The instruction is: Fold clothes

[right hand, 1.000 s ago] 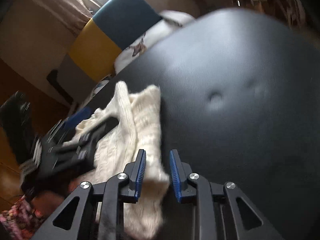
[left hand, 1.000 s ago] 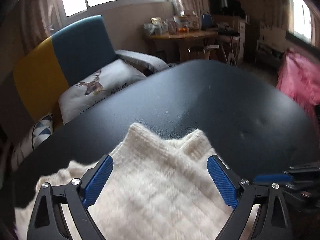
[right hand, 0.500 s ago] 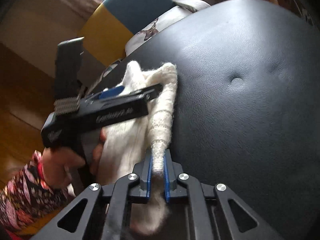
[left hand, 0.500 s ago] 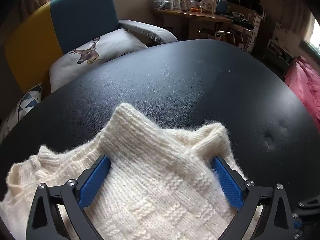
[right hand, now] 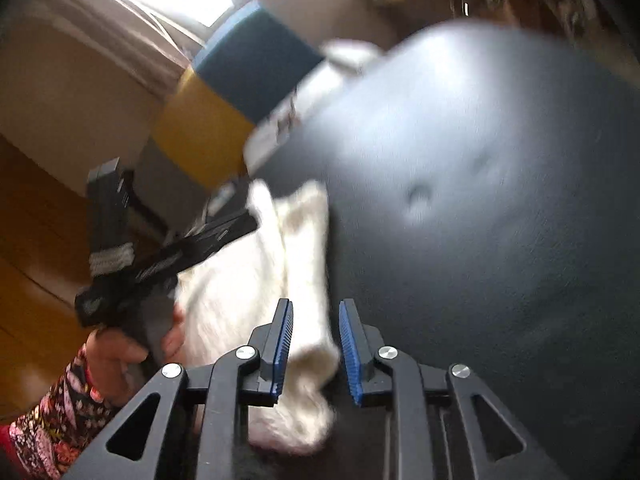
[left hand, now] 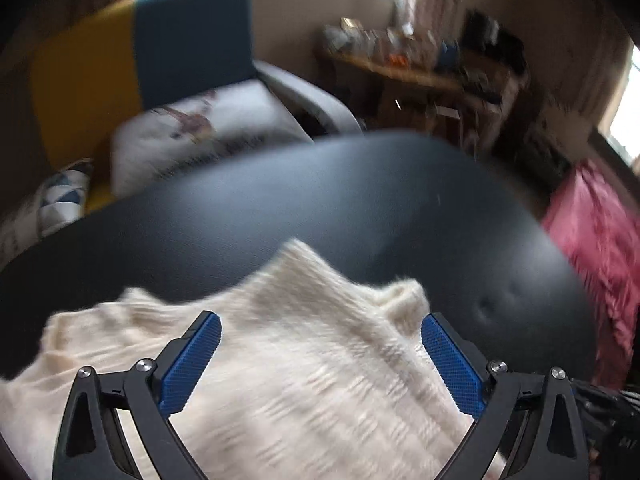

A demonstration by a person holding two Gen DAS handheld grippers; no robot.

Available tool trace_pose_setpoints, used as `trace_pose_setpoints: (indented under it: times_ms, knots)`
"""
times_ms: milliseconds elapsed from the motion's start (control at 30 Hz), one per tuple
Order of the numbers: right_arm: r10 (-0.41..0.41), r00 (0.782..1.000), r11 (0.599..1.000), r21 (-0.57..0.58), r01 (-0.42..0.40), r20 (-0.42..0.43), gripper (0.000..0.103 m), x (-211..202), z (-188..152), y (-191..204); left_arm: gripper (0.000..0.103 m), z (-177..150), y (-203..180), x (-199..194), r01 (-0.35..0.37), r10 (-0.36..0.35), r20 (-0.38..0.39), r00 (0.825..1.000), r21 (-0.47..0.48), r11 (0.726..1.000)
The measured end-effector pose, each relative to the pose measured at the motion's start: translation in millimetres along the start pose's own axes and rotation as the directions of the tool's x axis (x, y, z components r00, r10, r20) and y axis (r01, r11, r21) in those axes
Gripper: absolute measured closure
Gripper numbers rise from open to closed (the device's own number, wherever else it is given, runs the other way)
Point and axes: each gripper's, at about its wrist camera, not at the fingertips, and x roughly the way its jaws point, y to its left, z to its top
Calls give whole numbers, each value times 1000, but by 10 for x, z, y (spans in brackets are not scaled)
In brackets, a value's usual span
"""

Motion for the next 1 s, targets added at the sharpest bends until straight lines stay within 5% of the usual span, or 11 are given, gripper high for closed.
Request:
trace_pose_setpoints:
  times_ms: [100,300,367,467,600,700,800,900,1000]
  knots:
    - [19,1000,993,-120,-17,16,80,22,30,265,1,-196,159,-179,-81,81,12,997,1,997]
    - [-124,989,935,-342,92,-74,85,787,-25,826,1,-749,494,-278,-204,204,-26,979,-4,979]
    - [-210,972,932,-324,165,-108,92,937,-39,726,1,-885,622,-393,-188,187,-28,982,-53,981]
    - [-165,980,970,-199,142,-107,98,960,7,542,1,-1039,810,-682,-139,141,12,990,-128,982]
    - [-209,973,966,-175,190,-96,94,949,24,643,1,-1330,1144,-1183,-121,140,86,986,-197,973]
    - [-243,970,942,-242,233,-13,89,806,-25,1016,1,-1599,1430,-1556,-125,161,143,977,-232,965]
    - [-139,990,920,-370,127,-7,89,793,-173,1649,1,-1944,1768,-1927,-151,207,200,958,-264,953]
    - [6,989,881,-468,-76,-149,90,1081,-423,2257,2,-2292,2124,-2165,-167,242,206,948,-325,931]
    - [74,955,829,-514,-218,-286,92,1444,-686,2722,29,-2608,2506,-2280,-136,227,177,958,-418,898]
